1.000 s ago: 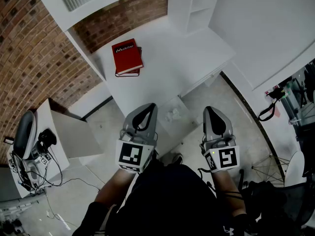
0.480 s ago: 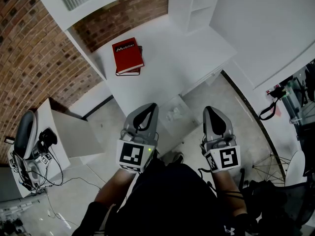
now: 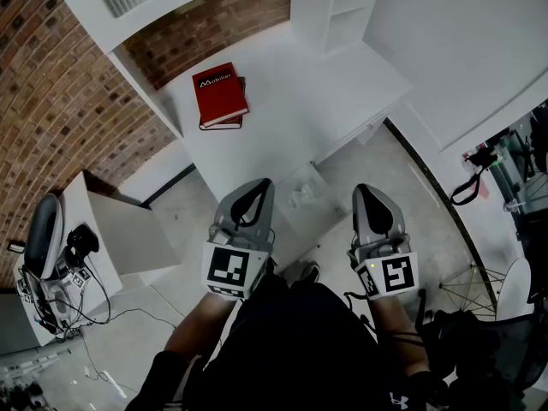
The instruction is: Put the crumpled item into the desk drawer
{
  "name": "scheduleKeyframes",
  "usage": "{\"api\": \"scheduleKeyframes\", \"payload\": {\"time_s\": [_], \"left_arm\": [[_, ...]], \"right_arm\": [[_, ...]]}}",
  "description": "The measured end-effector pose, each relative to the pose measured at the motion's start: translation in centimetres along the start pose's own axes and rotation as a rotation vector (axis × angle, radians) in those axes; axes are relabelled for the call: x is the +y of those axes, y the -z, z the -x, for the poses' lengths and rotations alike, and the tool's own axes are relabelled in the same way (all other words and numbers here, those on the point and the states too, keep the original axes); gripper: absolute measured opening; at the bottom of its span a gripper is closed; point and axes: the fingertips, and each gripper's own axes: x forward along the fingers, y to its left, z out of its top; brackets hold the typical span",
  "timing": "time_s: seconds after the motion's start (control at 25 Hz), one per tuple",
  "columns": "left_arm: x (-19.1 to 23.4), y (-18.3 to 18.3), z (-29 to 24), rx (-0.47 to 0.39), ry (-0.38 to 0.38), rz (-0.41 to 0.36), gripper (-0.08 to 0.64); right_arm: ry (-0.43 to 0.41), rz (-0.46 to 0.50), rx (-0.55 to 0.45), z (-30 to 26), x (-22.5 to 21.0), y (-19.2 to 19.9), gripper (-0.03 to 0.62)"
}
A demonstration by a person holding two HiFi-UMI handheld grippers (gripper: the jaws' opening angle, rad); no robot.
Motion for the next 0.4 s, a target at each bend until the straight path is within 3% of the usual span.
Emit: {"api": "scheduleKeyframes", "payload": {"time_s": [0.2,0.4], "left_arm": [[0.34,0.37,-0.15,0.007,-0.004,0.025,0.002],[0.64,0.72,-0.51,0.004,0.012,-0.011,0.002]], "right_arm": [[0.012,-0.01,0.003,0.0,-0.15,0.31,0.002],[0.019,-0.012,0.009,-0.31,-0.13,0.68,0.002]]}}
